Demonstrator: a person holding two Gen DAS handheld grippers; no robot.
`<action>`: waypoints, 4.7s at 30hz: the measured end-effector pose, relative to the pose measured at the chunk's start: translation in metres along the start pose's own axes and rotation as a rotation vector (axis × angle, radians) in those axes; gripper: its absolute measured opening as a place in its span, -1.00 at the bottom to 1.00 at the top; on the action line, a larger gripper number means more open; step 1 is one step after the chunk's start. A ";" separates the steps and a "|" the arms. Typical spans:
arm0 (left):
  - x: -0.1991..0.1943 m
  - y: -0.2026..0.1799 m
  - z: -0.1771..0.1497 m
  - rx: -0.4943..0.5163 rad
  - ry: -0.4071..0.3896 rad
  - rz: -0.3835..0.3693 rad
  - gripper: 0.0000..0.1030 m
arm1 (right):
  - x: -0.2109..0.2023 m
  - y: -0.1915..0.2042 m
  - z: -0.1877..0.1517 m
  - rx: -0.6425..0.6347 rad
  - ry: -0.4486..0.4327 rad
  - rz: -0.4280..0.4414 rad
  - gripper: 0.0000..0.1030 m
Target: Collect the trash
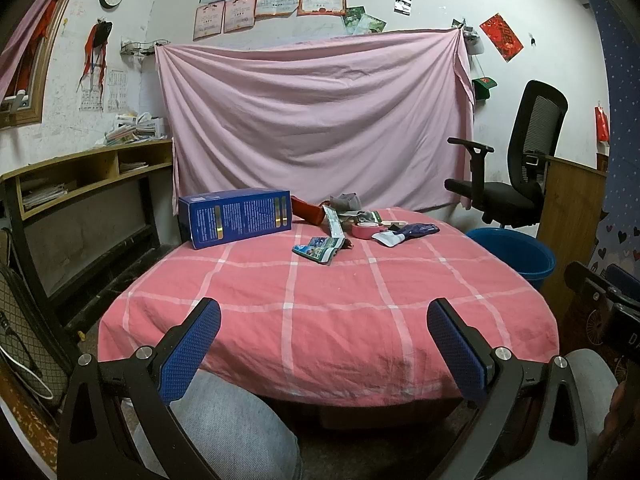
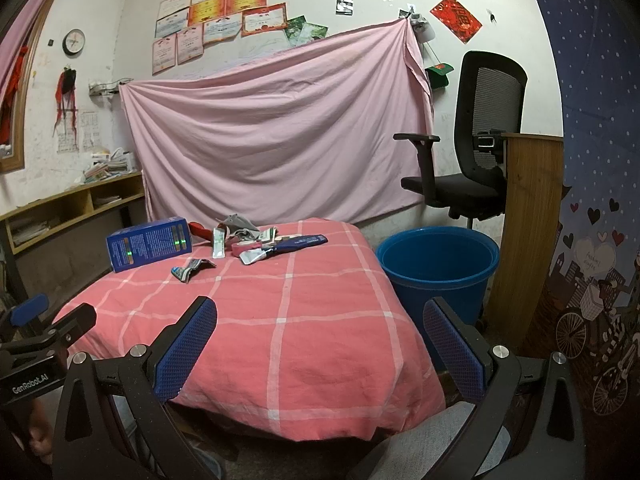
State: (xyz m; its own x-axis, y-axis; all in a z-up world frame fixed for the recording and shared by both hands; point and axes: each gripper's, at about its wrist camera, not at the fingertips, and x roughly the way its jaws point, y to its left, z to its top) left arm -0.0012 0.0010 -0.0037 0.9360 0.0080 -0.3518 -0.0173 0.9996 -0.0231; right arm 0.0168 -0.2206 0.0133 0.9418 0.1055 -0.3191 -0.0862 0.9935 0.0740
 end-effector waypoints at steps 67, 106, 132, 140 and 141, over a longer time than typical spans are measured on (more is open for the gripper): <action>0.054 0.016 0.054 -0.072 0.182 0.010 0.96 | 0.024 0.008 0.046 -0.011 -0.089 0.006 1.00; 0.204 0.065 0.063 -0.052 0.287 -0.168 0.95 | 0.221 0.047 0.090 -0.114 0.183 0.049 1.00; 0.257 0.052 0.074 0.000 0.500 -0.306 0.23 | 0.307 0.043 0.061 0.145 0.595 0.155 -0.30; 0.250 0.052 0.076 -0.038 0.464 -0.313 0.14 | 0.307 0.042 0.061 0.170 0.583 0.209 -0.75; 0.248 0.053 0.076 -0.044 0.462 -0.318 0.14 | 0.305 0.042 0.062 0.174 0.573 0.212 -0.78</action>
State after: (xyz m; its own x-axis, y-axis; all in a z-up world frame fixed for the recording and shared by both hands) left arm 0.2569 0.0583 -0.0209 0.6464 -0.3162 -0.6944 0.2165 0.9487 -0.2304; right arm 0.3204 -0.1495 -0.0226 0.5828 0.3532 -0.7319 -0.1525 0.9321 0.3284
